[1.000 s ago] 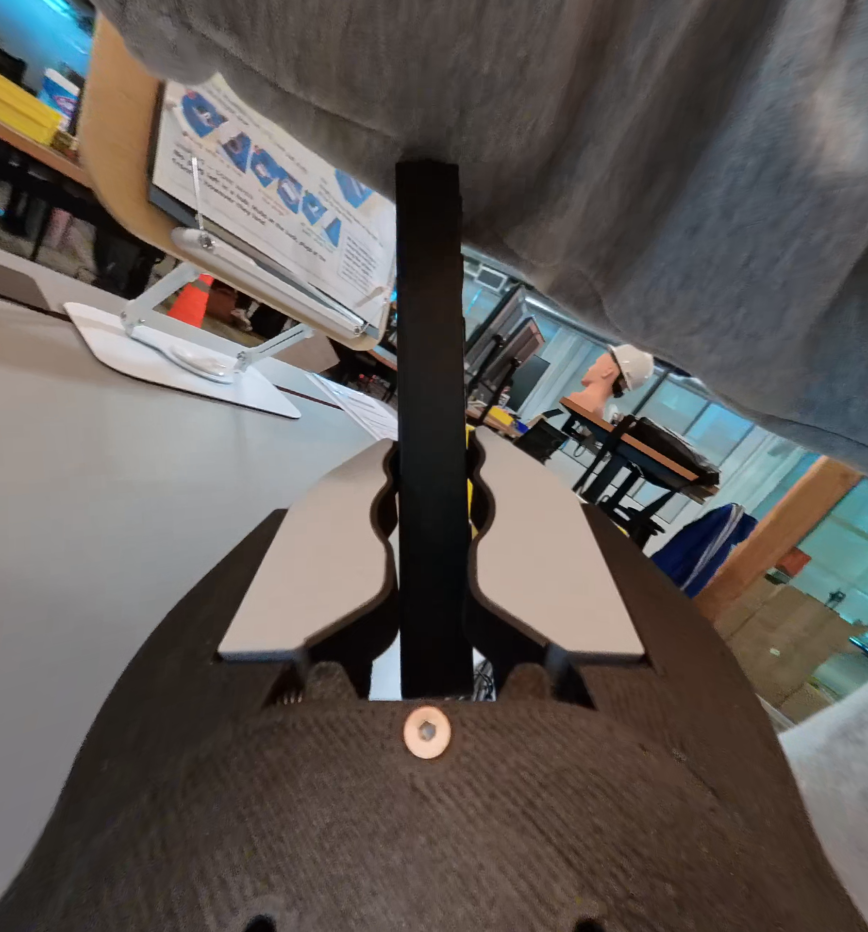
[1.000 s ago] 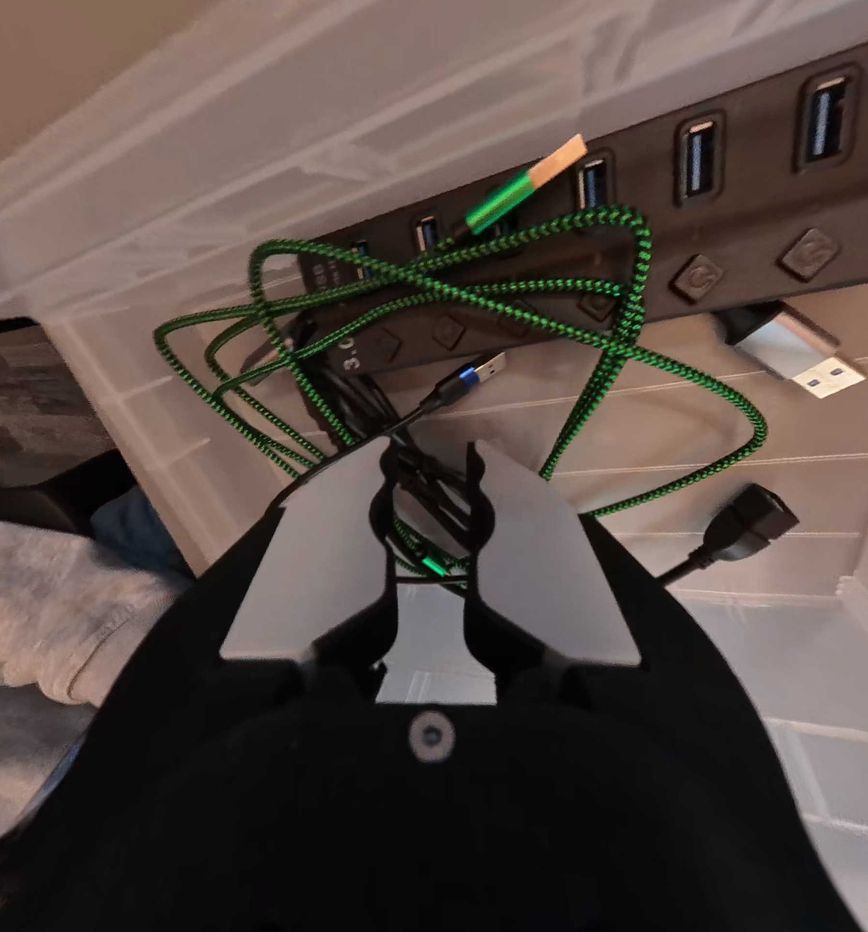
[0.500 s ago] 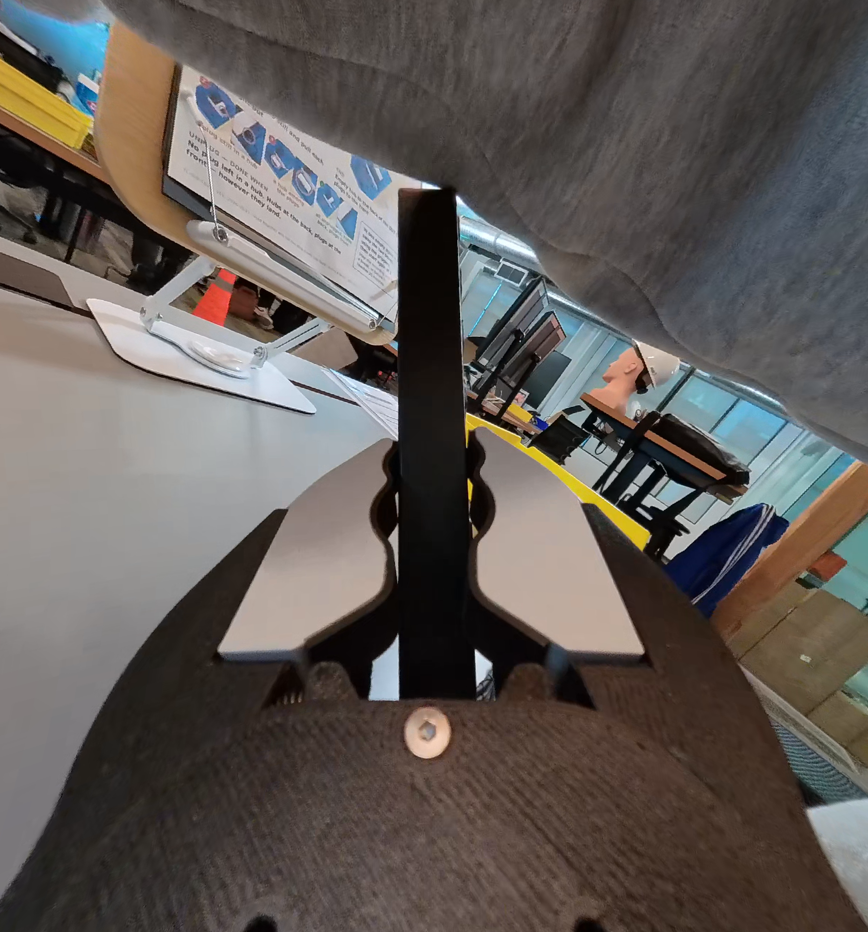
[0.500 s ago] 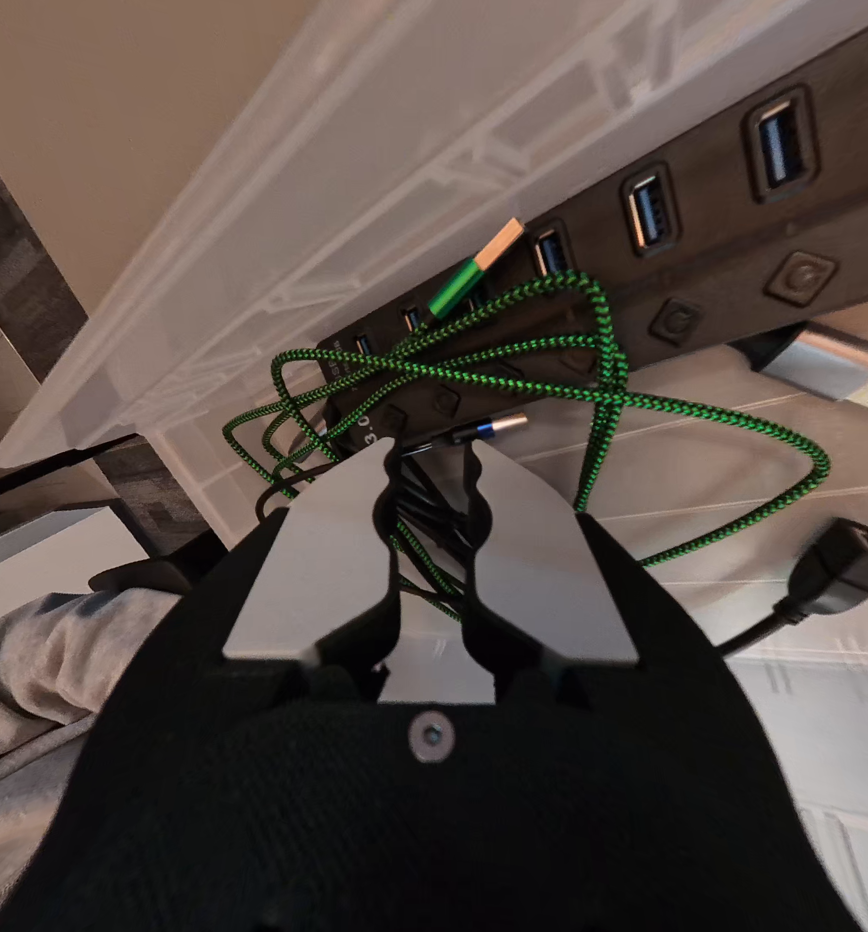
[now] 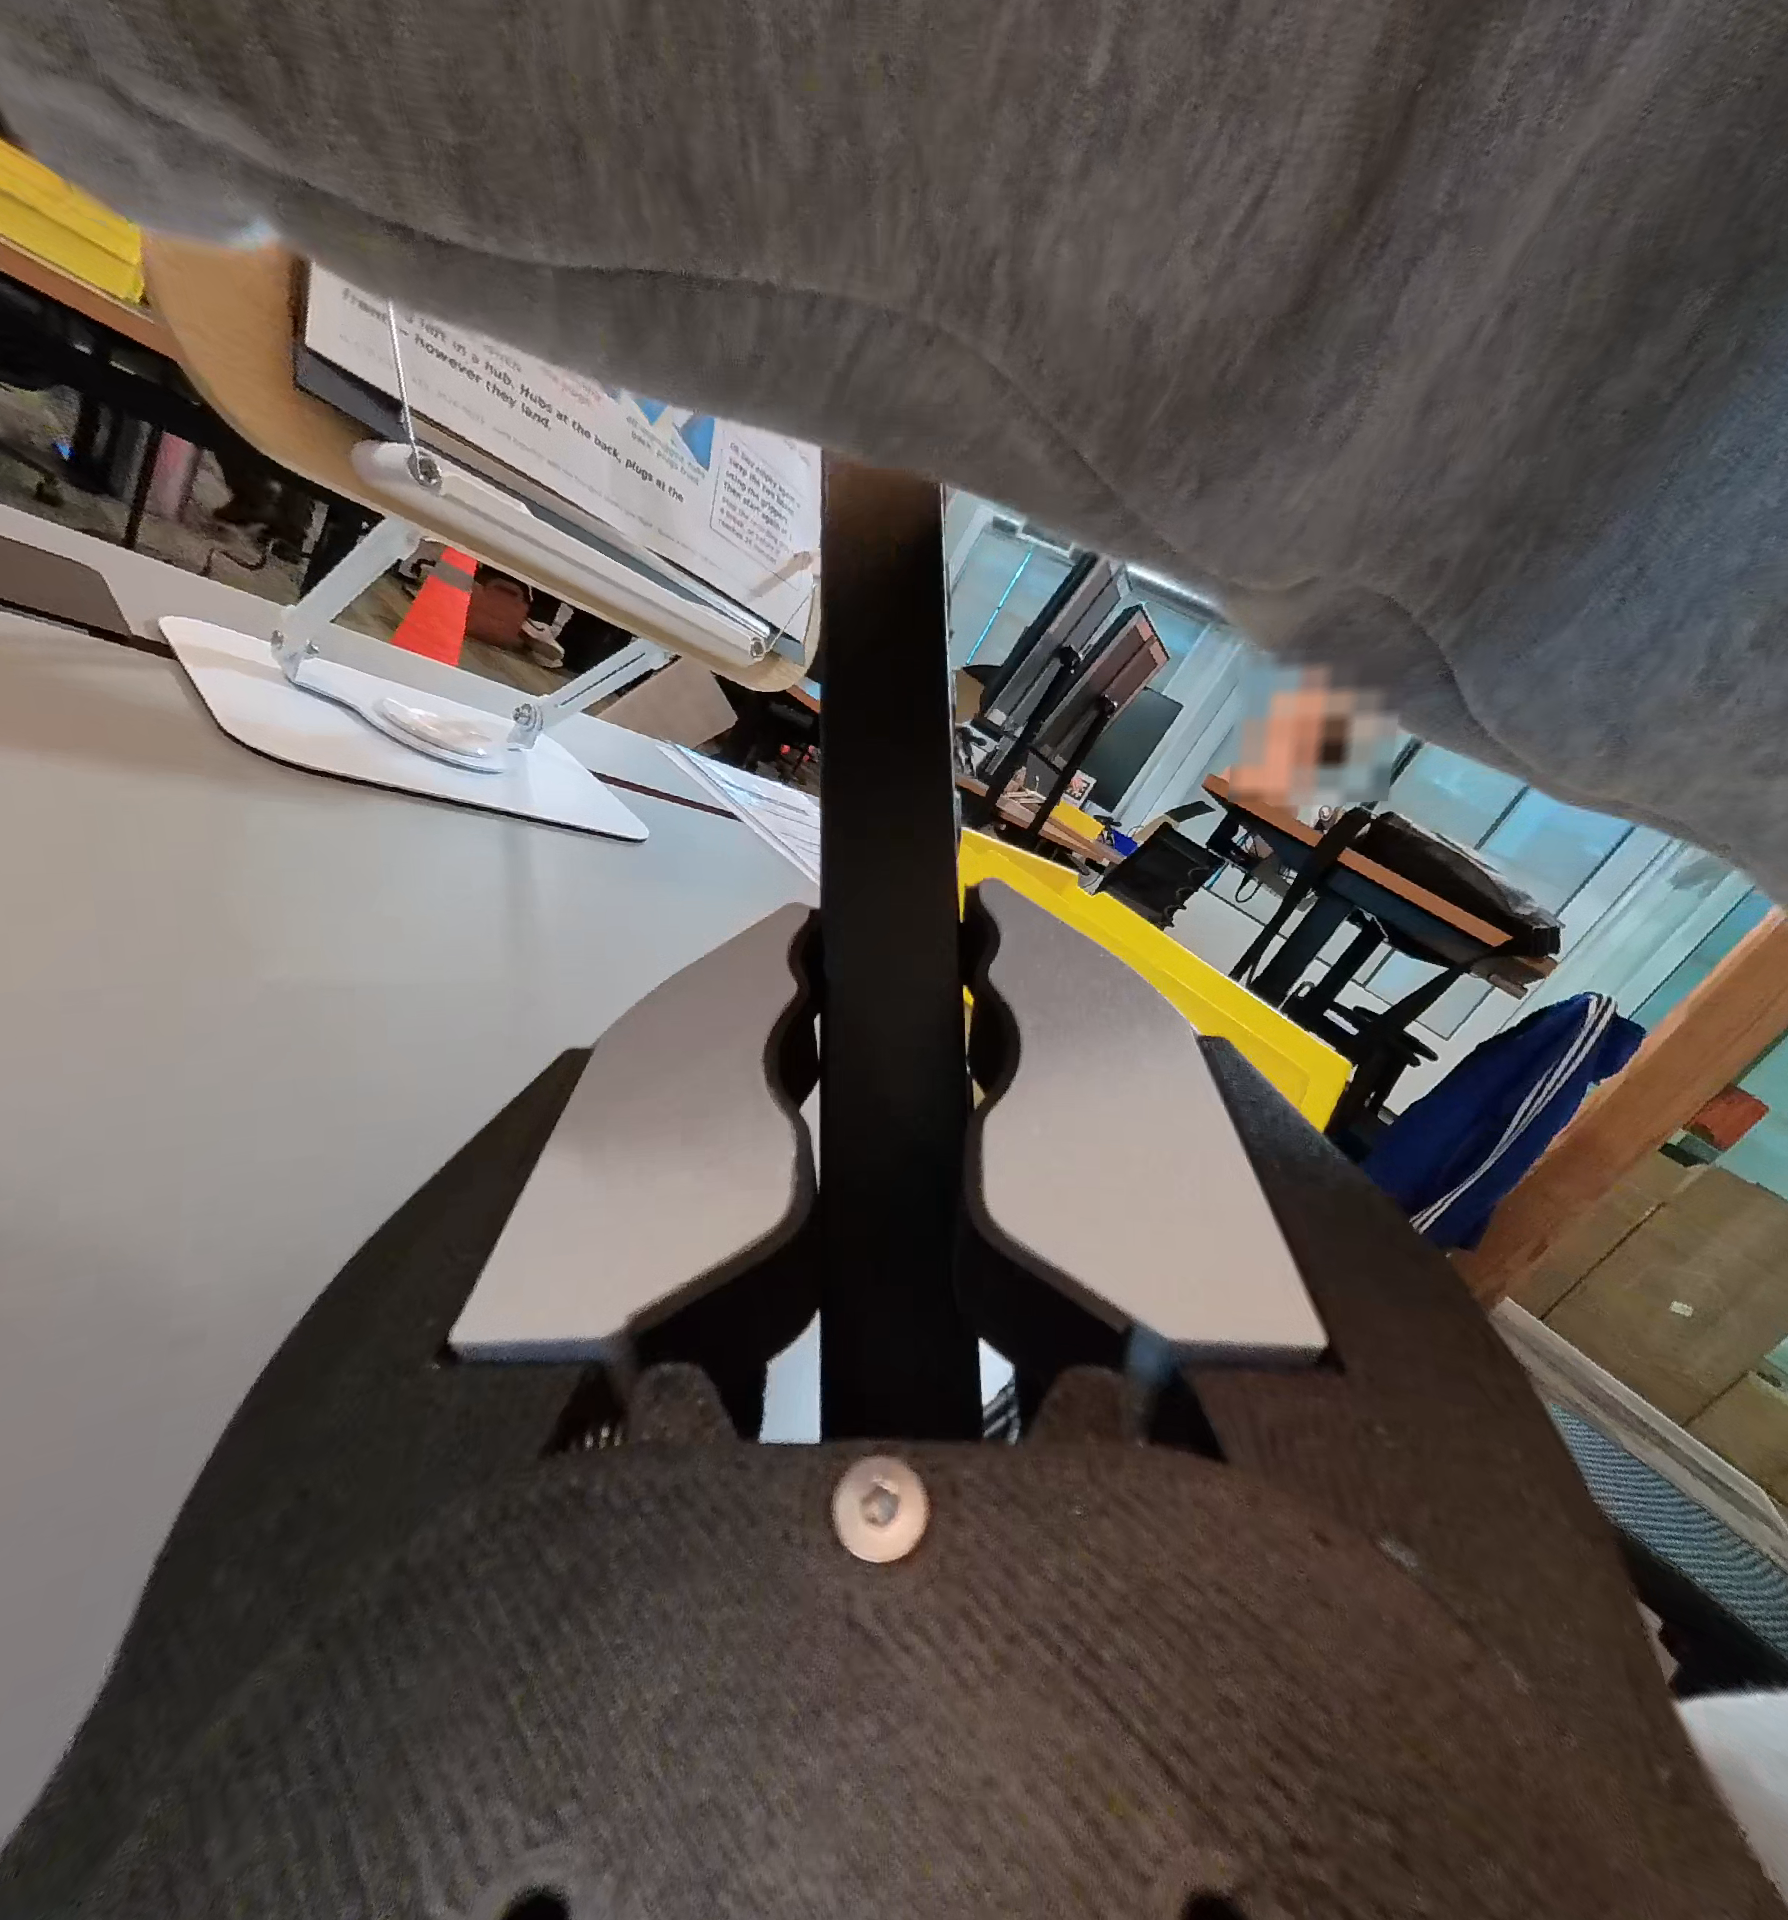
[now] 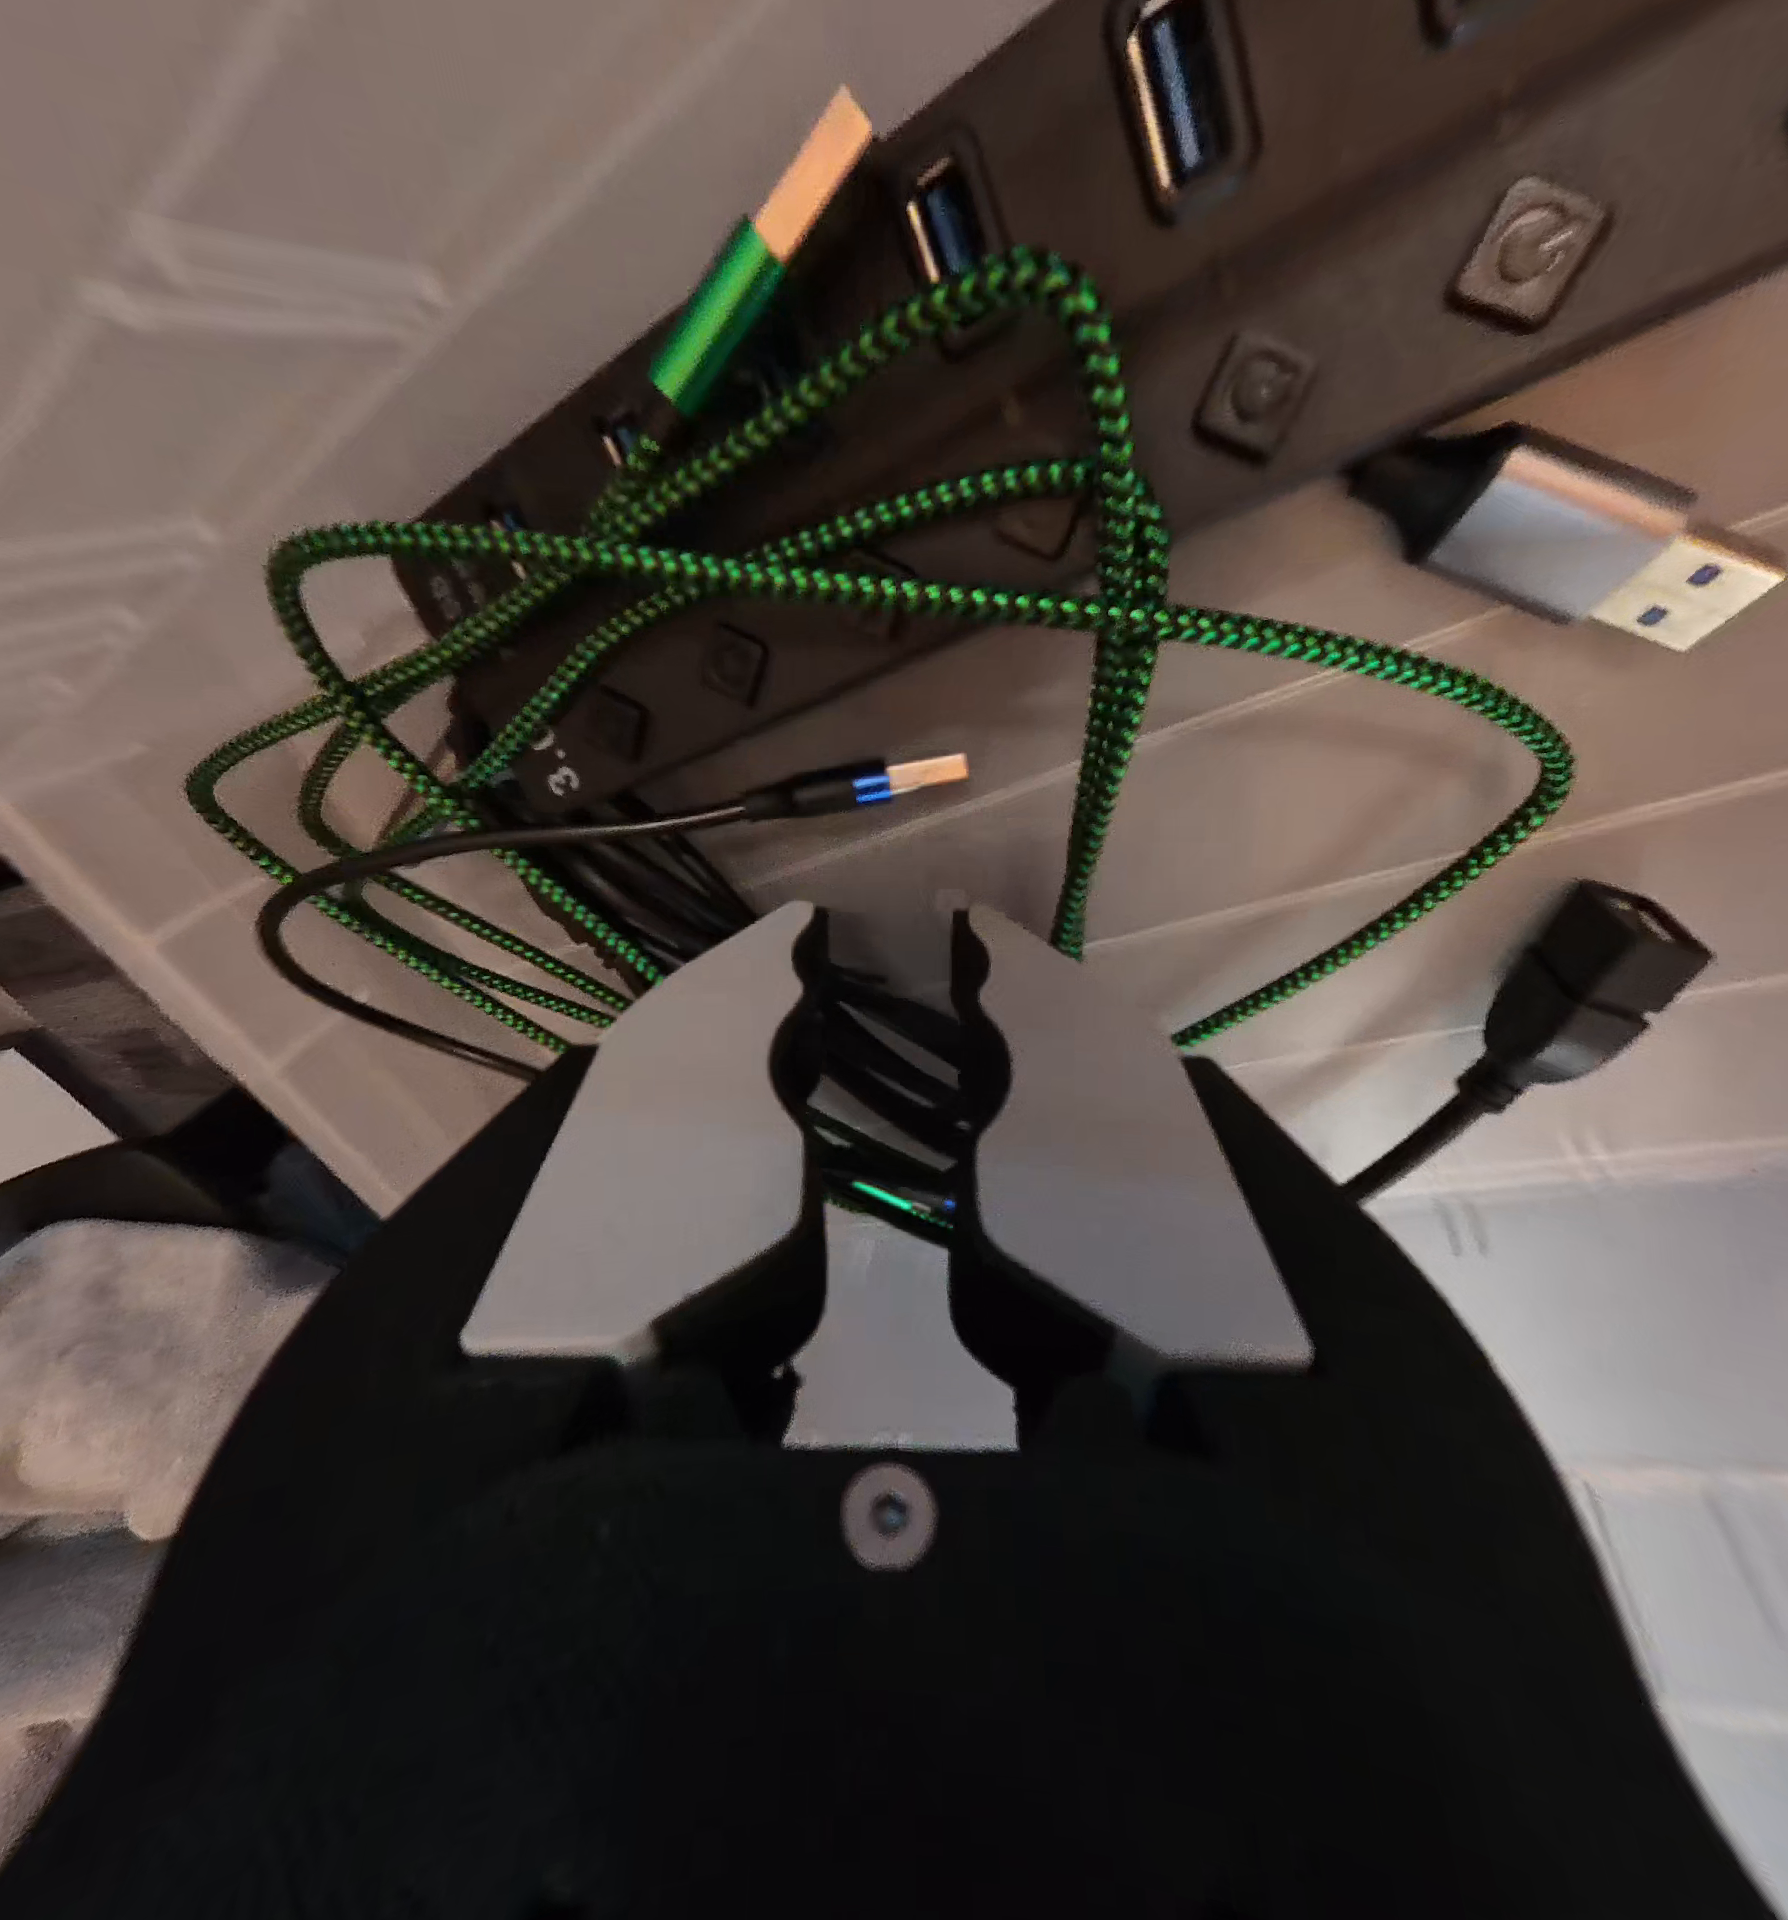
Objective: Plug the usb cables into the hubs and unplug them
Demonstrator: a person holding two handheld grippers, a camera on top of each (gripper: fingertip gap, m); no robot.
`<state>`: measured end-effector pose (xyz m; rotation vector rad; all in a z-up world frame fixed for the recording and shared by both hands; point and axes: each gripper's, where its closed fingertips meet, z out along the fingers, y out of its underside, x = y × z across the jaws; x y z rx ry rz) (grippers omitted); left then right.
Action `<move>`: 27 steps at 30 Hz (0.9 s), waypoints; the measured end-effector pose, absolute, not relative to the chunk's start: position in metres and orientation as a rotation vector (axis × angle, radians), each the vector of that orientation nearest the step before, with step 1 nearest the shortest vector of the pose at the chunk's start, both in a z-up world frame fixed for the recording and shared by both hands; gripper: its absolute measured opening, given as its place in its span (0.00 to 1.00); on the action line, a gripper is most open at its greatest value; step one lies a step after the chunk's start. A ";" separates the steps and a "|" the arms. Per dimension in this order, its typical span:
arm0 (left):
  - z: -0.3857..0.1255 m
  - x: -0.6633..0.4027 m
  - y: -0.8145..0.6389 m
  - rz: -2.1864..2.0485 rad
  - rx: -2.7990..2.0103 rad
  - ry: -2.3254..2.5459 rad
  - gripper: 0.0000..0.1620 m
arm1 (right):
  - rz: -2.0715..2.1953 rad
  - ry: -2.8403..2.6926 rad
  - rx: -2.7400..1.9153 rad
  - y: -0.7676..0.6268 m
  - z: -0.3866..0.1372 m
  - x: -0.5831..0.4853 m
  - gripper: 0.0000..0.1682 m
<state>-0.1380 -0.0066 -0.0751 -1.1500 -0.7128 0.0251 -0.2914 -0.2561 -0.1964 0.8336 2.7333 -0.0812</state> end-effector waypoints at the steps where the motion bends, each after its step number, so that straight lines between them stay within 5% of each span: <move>1: -0.075 -0.139 -0.007 0.026 -1.148 -0.716 0.16 | -0.122 2.720 0.830 -0.259 -0.193 -0.290 0.13; 15: -0.079 -0.143 -0.008 -0.004 -1.136 -0.748 0.16 | -0.419 3.257 -0.856 -0.287 -0.172 -0.296 0.11; 27: -0.082 -0.149 -0.010 -0.049 -1.113 -0.784 0.16 | -0.378 3.253 -1.204 -0.292 -0.189 -0.287 0.08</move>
